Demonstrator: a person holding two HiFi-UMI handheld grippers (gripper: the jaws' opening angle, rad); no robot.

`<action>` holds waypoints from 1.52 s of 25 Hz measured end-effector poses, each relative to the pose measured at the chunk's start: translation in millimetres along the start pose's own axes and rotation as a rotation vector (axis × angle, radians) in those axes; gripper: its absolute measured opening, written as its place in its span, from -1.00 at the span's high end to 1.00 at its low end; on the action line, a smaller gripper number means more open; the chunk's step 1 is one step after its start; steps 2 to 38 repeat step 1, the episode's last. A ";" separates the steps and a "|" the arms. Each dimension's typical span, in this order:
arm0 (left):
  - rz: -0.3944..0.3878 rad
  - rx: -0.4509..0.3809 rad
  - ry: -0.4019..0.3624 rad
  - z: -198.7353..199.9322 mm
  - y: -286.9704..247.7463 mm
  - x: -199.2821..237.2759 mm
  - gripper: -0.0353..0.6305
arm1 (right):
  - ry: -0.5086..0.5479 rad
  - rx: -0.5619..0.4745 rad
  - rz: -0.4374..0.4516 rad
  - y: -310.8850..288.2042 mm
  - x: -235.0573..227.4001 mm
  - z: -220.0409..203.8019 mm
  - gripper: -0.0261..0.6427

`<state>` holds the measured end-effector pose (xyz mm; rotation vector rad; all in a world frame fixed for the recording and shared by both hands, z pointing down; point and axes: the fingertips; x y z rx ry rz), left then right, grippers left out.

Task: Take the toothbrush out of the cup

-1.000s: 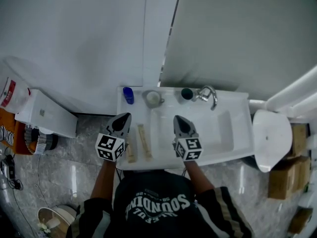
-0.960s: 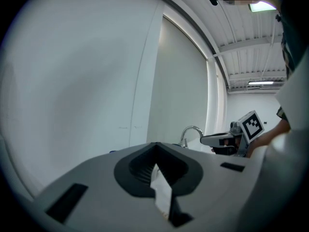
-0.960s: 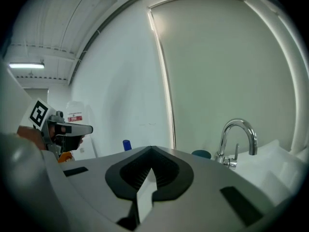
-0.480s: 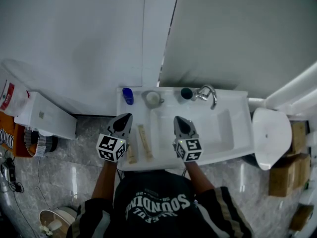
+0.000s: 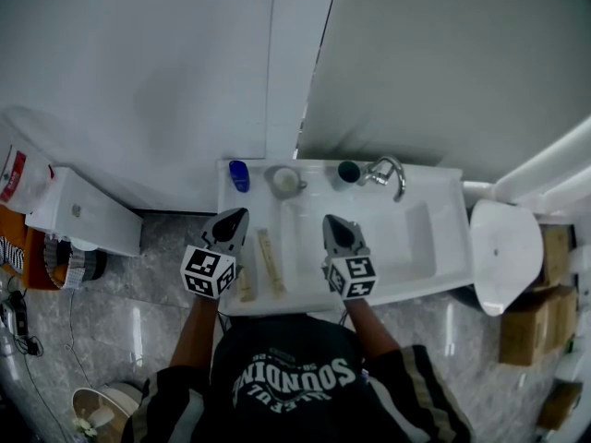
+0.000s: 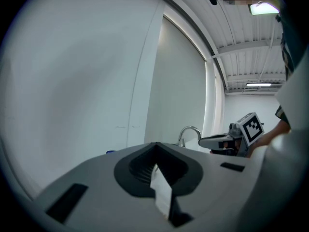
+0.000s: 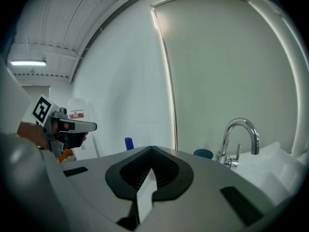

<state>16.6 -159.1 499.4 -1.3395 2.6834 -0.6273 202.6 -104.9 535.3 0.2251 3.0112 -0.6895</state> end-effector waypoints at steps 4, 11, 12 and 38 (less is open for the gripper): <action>-0.001 0.001 0.000 0.3 -0.6 0.5 0.90 | 0.001 0.001 0.001 -0.7 0.5 0.4 0.94; -0.001 0.001 0.000 0.3 -0.6 0.5 0.90 | 0.001 0.001 0.001 -0.7 0.5 0.4 0.94; -0.001 0.001 0.000 0.3 -0.6 0.5 0.90 | 0.001 0.001 0.001 -0.7 0.5 0.4 0.94; -0.001 0.001 0.000 0.3 -0.6 0.5 0.90 | 0.001 0.001 0.001 -0.7 0.5 0.4 0.94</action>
Point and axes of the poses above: the fingertips, and each gripper's own axes: y backward along the fingers, x to its left, z out of its top, and after that the axes turned 9 degrees about x, right-handed
